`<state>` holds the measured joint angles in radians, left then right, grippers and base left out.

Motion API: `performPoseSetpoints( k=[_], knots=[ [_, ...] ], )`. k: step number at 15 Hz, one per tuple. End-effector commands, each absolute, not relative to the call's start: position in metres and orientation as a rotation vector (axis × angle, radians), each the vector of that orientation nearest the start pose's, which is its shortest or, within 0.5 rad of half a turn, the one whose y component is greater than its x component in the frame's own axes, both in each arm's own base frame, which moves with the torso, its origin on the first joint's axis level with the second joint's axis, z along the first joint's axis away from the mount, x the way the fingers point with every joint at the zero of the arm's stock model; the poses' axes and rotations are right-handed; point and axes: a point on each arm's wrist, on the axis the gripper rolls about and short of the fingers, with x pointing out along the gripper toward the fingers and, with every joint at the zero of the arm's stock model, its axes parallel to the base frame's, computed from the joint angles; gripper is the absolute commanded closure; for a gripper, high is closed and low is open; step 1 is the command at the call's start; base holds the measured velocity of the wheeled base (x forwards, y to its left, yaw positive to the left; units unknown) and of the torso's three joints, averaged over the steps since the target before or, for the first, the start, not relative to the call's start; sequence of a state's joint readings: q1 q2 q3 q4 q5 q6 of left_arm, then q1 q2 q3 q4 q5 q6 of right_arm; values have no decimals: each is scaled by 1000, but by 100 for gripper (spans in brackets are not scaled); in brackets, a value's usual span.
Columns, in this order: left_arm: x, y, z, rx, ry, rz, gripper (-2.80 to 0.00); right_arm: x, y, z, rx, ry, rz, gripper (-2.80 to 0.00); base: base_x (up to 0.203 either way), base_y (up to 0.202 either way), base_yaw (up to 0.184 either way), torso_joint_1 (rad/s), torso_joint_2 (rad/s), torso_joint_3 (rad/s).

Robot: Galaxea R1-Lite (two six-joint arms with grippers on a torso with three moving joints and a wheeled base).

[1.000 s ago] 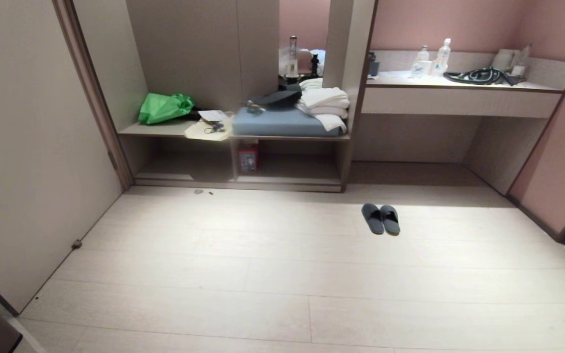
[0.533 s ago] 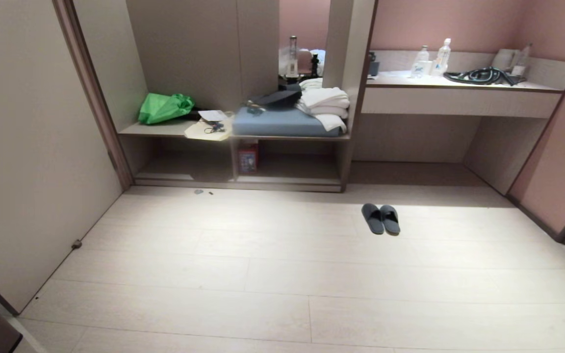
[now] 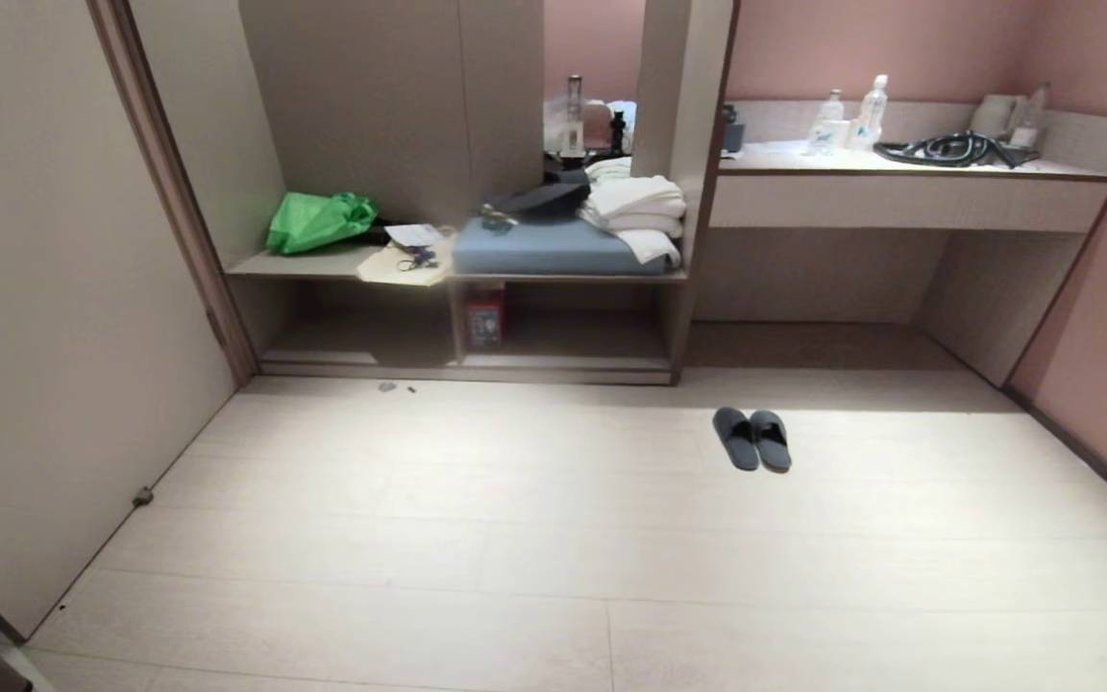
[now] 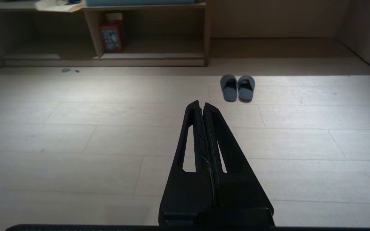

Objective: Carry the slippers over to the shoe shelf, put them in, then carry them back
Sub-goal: Pick up the slippers on the floor

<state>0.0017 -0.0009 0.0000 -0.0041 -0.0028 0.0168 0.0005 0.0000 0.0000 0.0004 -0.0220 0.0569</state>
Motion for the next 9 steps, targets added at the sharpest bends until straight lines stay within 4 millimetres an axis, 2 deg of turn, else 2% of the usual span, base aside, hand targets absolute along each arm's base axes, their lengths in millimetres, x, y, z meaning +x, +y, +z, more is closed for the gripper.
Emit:
performPoseSetpoints(
  k=[1,9],
  knots=[
    [-23,0,76,17,-2,-2,0,-23,0,75,57,-1,-23,0,187,0,-1,5,1,-2],
    [-23,0,76,17,-2,-2,0,-23,0,76,55,-2,-22,0,197,0,-1,2,1,6]
  ],
)
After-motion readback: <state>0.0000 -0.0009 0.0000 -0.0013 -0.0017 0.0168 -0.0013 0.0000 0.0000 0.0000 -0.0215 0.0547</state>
